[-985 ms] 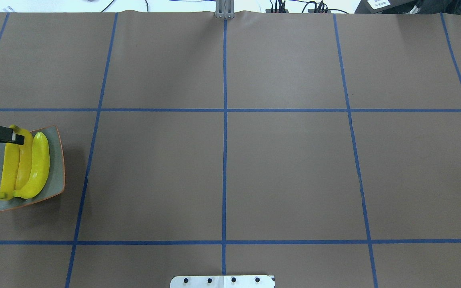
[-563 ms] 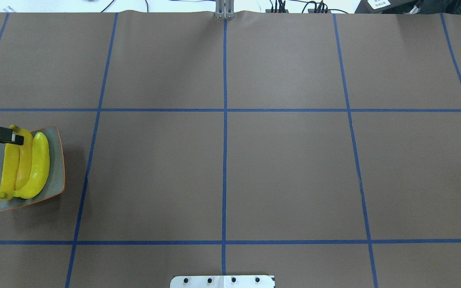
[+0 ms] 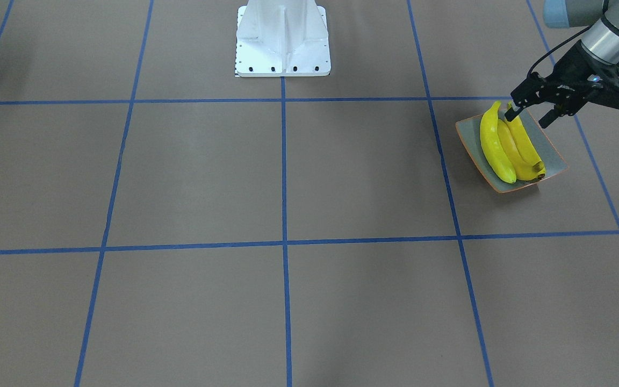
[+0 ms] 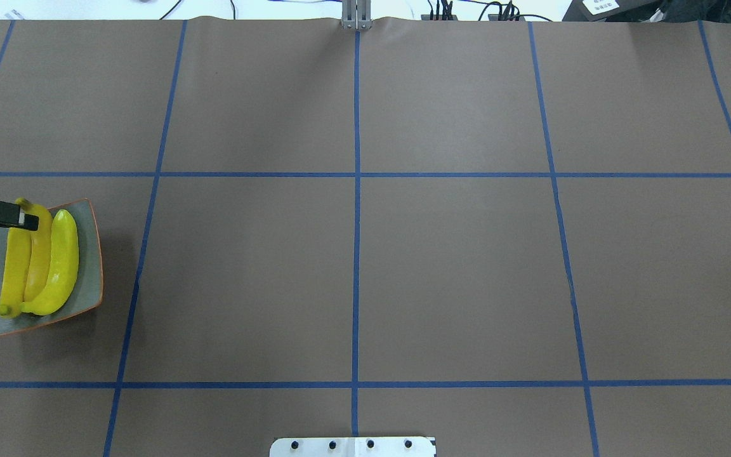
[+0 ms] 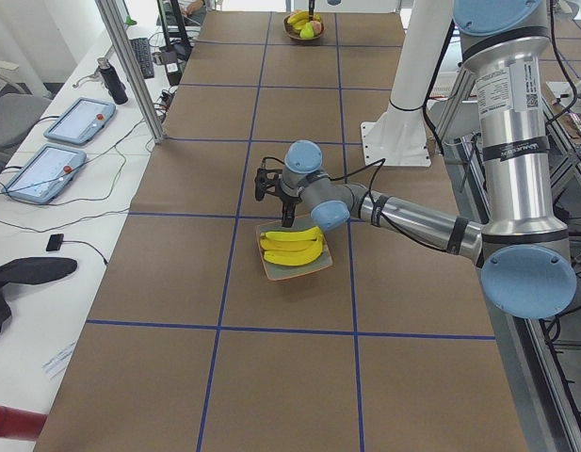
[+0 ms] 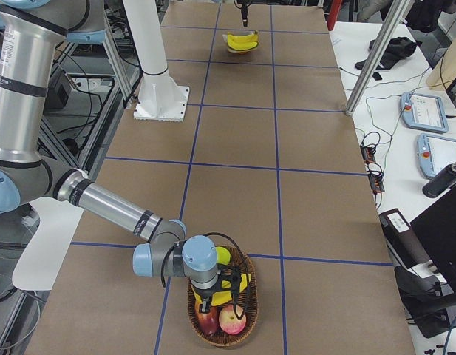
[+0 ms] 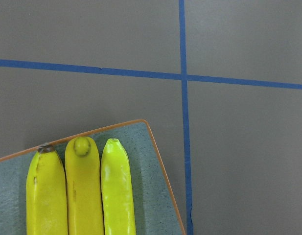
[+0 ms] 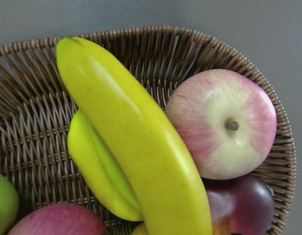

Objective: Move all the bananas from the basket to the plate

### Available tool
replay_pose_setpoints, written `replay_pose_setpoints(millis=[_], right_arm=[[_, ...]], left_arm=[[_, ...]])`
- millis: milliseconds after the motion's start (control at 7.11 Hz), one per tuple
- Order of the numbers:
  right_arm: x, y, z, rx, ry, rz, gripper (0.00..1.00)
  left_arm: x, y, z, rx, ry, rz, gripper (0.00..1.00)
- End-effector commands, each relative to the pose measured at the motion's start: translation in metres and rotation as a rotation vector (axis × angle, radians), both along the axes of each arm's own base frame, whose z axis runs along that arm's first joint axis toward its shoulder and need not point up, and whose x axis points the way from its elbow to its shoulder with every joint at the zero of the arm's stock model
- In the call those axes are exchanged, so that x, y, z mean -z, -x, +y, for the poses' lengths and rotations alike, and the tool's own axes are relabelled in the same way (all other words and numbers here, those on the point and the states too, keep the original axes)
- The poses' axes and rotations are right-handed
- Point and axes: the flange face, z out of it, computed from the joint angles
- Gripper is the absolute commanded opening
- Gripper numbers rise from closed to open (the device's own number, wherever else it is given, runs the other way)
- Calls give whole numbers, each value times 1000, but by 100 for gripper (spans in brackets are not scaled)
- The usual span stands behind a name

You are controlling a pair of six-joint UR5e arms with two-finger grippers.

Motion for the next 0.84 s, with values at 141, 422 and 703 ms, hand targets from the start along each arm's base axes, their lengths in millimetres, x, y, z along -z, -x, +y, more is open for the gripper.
replay_pose_setpoints(millis=[141, 422, 703], right_arm=[[16, -9, -2, 5, -42, -49, 0], [50, -20, -24, 11, -65, -73, 0], [125, -26, -42, 13, -83, -71, 0]], left_arm=[[10, -3, -1, 8, 14, 20, 99], [11, -3, -2, 8, 13, 23, 99], [17, -7, -5, 19, 32, 37, 99]])
